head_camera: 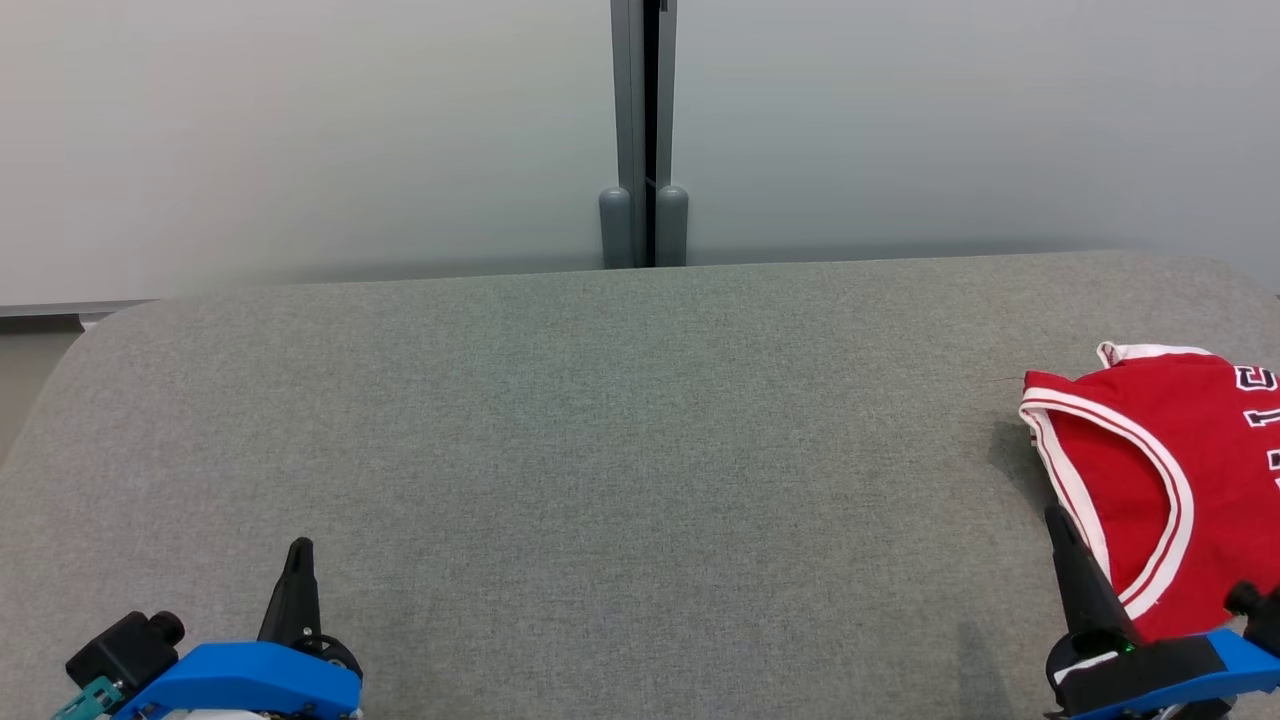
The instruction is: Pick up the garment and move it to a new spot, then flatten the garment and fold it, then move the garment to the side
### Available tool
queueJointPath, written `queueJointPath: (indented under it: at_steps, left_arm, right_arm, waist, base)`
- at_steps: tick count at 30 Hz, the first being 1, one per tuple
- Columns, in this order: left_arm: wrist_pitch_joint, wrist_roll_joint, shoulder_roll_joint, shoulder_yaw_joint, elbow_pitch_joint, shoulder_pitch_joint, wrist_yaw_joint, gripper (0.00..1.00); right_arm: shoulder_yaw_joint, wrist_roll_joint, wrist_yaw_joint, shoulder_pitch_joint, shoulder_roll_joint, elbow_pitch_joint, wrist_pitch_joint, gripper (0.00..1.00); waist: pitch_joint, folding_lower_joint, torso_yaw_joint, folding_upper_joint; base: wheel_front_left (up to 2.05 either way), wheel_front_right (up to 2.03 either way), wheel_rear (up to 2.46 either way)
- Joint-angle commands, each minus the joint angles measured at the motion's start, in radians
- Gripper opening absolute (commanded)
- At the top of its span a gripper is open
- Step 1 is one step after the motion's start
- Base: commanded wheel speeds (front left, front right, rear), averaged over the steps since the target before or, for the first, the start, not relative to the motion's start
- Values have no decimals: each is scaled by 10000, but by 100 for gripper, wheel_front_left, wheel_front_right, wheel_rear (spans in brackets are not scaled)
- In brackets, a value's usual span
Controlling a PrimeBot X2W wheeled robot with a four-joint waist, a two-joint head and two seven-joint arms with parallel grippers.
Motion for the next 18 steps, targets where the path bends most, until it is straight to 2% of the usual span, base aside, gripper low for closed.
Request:
queueJointPath:
  at_steps: [1, 18]
  left_arm:
    - [68, -274, -3, 177, -102, -309, -105, 0]
    - [581, -1971, -384, 786, -82, -514, -456, 0]
  right_arm:
    - [-18, 370, 3, -257, -106, -33, 36, 0]
    - [-51, 2439, 3, -617, -119, 443, 176, 0]
  waist:
    - [-1, 0, -1, -1]
    - [-9, 0, -4, -1]
  base:
    - [0, 0, 0]
    - [0, 0, 0]
